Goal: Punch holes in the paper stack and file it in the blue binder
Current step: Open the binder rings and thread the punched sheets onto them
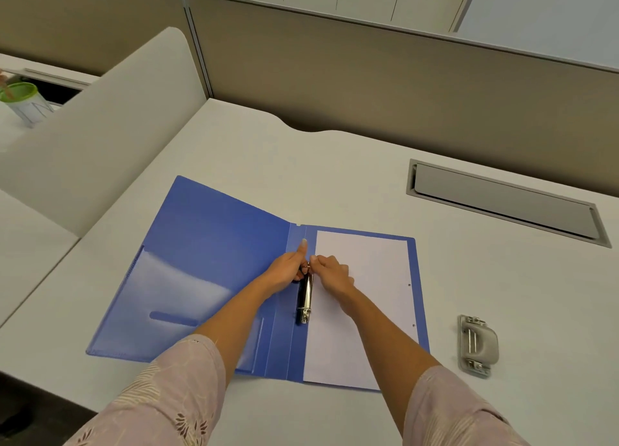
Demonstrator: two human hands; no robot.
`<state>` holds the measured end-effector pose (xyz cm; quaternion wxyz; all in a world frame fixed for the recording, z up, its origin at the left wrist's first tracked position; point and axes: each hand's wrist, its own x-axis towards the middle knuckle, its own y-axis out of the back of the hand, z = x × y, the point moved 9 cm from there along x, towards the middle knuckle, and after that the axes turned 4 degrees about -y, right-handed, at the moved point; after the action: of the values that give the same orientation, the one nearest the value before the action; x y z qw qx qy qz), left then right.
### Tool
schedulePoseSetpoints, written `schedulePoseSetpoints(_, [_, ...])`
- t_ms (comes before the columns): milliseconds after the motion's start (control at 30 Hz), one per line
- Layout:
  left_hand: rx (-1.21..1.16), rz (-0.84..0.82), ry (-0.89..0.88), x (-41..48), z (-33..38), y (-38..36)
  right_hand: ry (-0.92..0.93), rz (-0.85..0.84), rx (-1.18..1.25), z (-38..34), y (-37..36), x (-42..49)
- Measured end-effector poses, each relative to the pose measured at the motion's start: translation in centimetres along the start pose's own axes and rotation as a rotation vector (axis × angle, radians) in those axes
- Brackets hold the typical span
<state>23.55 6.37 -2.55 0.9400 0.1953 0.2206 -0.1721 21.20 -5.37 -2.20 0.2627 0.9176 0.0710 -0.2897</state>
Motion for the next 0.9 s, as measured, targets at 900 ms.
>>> schedulePoseSetpoints(900, [-0.147, 0.028, -0.069, -0.67, 0.38, -0.04, 0.068, 0.003, 0.170, 0.16, 0.26, -0.37])
